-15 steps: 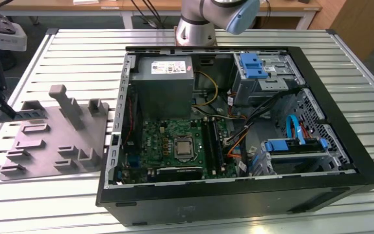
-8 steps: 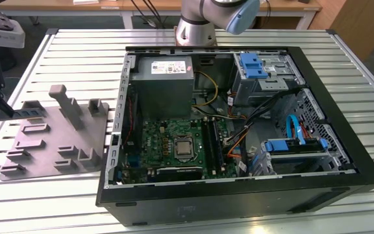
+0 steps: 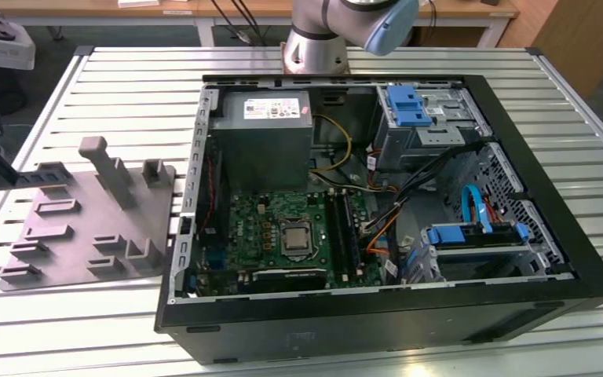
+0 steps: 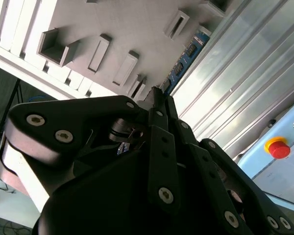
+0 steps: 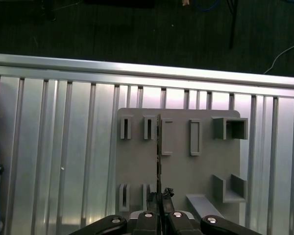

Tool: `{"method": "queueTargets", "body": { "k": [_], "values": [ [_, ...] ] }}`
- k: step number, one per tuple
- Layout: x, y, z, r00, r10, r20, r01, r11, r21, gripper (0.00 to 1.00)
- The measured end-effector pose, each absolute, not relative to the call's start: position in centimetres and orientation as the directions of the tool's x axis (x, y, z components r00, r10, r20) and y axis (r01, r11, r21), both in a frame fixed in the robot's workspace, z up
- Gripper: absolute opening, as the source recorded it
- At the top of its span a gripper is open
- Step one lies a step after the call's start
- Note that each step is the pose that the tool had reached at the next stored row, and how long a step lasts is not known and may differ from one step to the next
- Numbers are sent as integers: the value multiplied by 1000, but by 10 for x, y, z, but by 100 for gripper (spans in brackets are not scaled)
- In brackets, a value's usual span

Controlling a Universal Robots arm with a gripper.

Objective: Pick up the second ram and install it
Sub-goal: 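Pick up the second ram and move it above second insertion slot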

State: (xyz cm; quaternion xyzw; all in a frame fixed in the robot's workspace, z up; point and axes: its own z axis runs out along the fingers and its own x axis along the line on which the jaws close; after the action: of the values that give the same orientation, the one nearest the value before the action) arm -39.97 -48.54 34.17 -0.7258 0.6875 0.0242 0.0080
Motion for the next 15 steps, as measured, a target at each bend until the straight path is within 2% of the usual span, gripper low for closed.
{"method": "queueTargets", "body": {
  "k": [15],
  "values": [
    [-400,-485,372,54,-997,-46,-998,-55,22,14]
  ]
}}
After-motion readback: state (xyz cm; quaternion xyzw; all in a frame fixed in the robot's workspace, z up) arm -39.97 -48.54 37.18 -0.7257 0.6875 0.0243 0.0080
